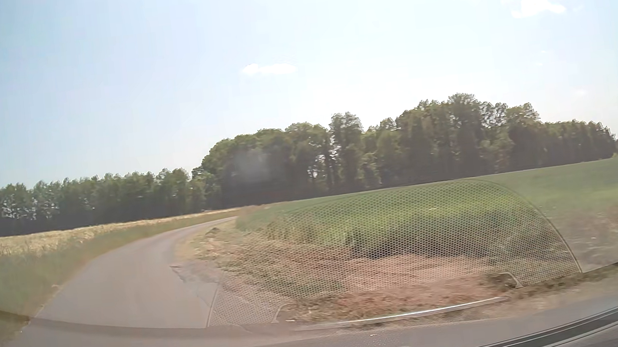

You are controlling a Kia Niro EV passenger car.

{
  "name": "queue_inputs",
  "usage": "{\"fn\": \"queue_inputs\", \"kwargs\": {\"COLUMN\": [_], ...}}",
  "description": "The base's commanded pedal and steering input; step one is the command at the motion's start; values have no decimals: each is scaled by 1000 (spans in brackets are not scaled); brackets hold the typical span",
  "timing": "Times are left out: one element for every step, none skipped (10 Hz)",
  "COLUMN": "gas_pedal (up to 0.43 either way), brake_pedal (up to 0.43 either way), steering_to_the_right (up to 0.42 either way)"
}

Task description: Follow the waypoints while adhering to traffic rules and regulations

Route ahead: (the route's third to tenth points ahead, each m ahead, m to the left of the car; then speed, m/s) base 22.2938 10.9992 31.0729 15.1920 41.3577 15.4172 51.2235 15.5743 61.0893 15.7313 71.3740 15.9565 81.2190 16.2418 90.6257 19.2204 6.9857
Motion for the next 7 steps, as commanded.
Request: {"fn": "queue_inputs", "kwargs": {"gas_pedal": [228, 228, 268, 280, 280, 280, 299], "brake_pedal": [6, 6, 6, 6, 6, 6, 6], "steering_to_the_right": [-354, -330, -304, -270, -240, -207, -180]}}
